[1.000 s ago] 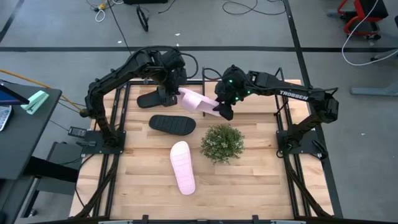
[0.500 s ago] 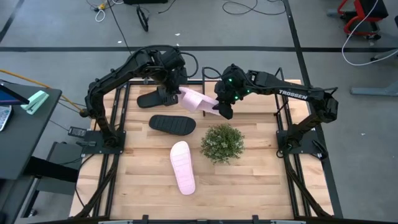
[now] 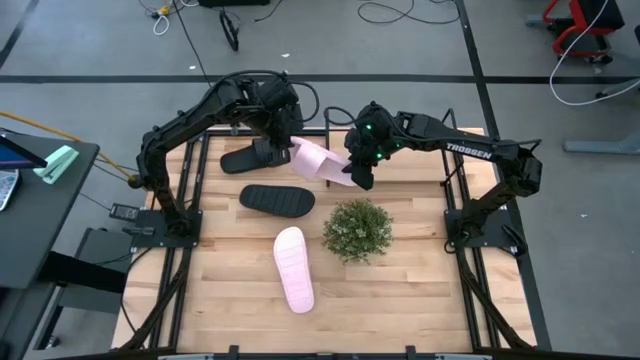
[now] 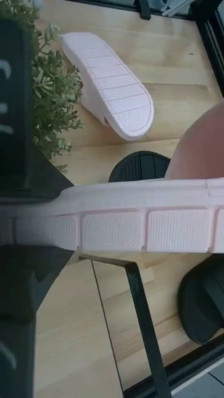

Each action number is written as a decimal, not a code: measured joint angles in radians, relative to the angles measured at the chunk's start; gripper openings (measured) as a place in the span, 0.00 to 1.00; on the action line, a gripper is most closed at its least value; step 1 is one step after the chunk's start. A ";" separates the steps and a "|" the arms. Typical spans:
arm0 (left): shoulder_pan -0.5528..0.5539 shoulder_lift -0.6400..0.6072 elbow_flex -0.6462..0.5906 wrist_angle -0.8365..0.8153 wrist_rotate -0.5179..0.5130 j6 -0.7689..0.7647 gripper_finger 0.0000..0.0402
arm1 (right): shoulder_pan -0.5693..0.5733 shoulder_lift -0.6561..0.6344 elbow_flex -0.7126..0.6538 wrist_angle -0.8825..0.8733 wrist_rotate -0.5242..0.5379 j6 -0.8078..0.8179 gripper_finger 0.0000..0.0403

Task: Pick and place slides into the shelf
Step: Put the top pink slide on the shelf

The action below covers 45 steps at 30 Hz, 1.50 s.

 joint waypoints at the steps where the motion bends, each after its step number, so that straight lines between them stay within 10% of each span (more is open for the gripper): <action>1: 0.000 0.000 0.000 -0.001 -0.010 0.000 0.36 | -0.002 0.000 0.000 0.000 0.002 0.005 0.18; 13: 0.038 -0.073 0.000 0.020 -0.137 0.000 0.50 | -0.111 -0.097 0.000 -0.043 0.048 0.067 0.18; 28: 0.161 -0.180 0.000 0.261 -0.155 -0.169 0.44 | -0.350 -0.340 -0.217 -0.040 0.147 0.467 0.18; 45: 0.173 -0.180 0.000 0.463 -0.124 -0.237 0.42 | -0.283 -0.483 -0.896 0.863 0.188 1.215 0.17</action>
